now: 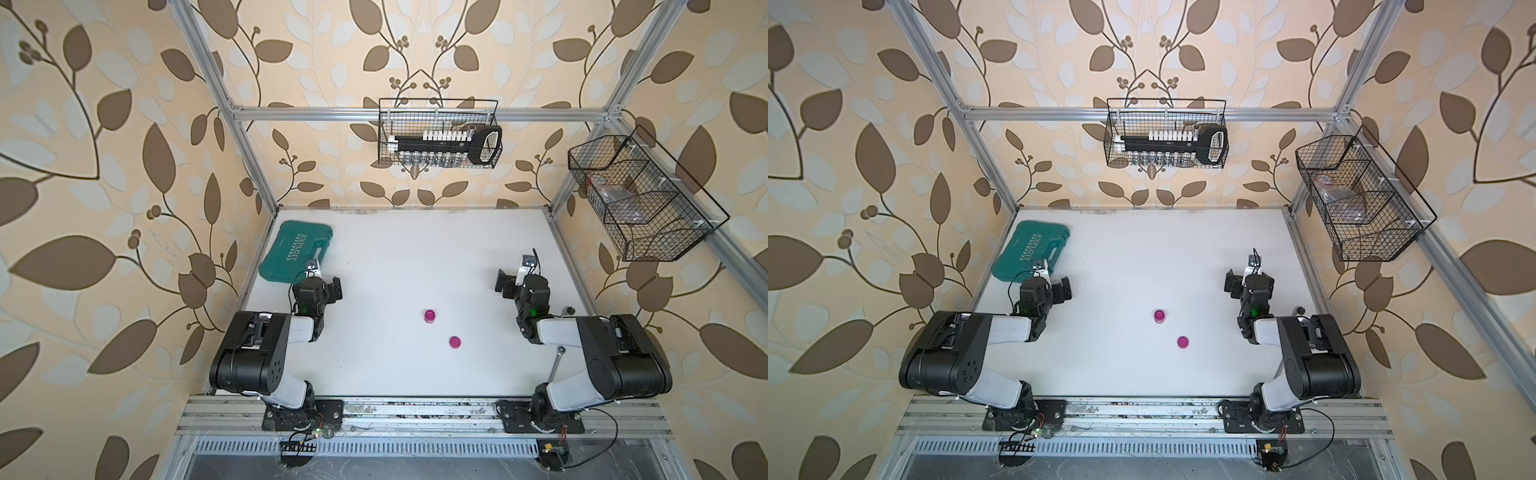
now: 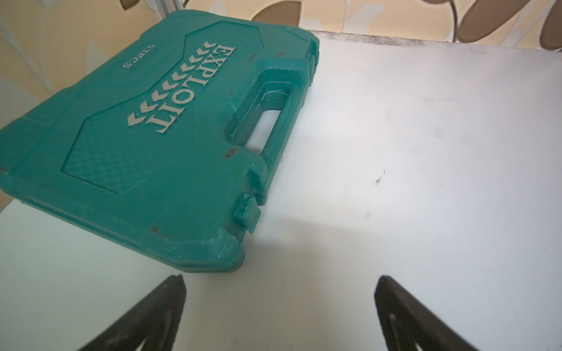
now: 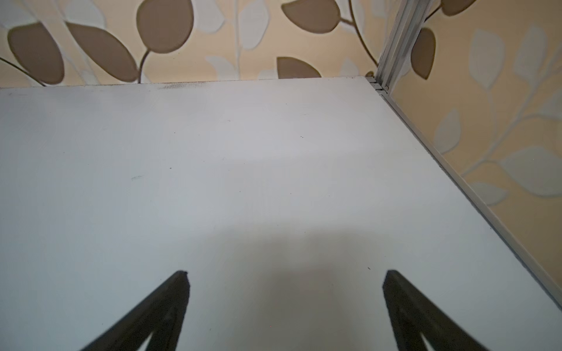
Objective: Close the paint jar lid
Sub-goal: Pick up the paint jar from the center of the board.
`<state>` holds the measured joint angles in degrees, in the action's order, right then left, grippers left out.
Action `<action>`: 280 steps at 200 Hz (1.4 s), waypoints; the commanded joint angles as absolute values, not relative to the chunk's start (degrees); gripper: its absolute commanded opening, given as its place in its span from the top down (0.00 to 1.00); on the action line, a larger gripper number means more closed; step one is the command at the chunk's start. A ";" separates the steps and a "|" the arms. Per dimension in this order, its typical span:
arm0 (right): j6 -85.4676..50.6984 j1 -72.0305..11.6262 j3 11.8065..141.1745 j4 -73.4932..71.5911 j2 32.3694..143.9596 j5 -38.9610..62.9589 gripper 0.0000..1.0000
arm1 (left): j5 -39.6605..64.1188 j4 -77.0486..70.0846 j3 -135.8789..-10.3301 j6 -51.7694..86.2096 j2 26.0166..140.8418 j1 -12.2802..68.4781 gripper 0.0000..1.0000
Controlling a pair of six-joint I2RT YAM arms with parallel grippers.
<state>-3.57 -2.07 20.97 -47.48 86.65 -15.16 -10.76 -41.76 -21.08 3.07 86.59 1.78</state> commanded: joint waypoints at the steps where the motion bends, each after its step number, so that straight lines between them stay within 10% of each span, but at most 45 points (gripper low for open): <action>1: -3.70 -1.85 20.30 -48.37 85.82 -14.94 0.02 | -10.13 -43.15 -21.25 3.43 85.08 1.25 0.01; 100: -3.29 -2.44 19.77 -49.95 84.95 -16.95 0.02 | -9.50 -43.58 -20.93 3.04 84.71 1.24 0.01; 124: 1.00 -13.62 28.88 -27.96 75.79 -32.76 0.02 | -6.52 -15.48 -33.57 2.22 74.30 5.15 0.01; 153: -11.14 -19.48 45.46 5.73 70.96 -22.07 0.02 | -2.71 0.71 -40.25 15.65 62.60 9.26 0.01; 280: -21.44 -43.01 64.64 37.93 90.82 -6.38 0.08 | 10.11 -3.43 -18.51 25.48 33.71 28.42 0.01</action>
<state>-19.59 -42.35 62.00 33.50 88.58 -7.86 8.29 2.13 -19.31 26.02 36.49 26.98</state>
